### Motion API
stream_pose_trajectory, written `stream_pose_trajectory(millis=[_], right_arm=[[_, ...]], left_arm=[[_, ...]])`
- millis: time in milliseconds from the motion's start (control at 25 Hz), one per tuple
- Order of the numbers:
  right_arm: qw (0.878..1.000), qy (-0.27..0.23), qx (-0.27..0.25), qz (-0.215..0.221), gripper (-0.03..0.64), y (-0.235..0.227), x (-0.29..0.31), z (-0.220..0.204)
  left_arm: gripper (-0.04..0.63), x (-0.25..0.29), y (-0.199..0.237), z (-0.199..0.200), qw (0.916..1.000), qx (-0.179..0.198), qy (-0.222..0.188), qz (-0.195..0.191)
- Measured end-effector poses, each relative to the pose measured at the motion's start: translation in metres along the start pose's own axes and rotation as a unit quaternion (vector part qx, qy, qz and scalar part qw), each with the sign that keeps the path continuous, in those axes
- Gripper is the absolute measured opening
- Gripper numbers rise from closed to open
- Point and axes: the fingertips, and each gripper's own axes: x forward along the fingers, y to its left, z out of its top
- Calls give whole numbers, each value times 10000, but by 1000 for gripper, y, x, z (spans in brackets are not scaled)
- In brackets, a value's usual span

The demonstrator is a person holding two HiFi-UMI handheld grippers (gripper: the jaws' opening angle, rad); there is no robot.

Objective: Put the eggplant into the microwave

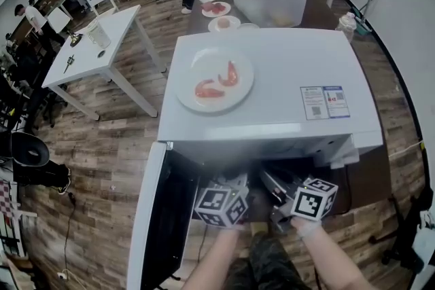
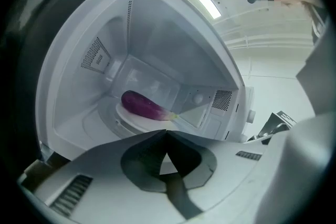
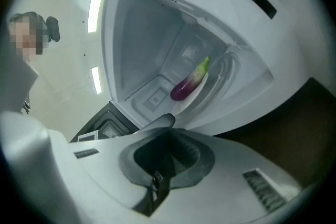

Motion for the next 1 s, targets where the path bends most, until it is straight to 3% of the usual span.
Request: stream_pose_trajectory(millis=[520,1000], right_arm=[[9945,-90,-1042,88,1,40,-27,-15],[9923,-114,-1218,184,2,93,-66,-45]], left_arm=[[3,-54,-31,-7,9999,6,5,-100],[3,-123,-79,-10,9986,238,47,-469]])
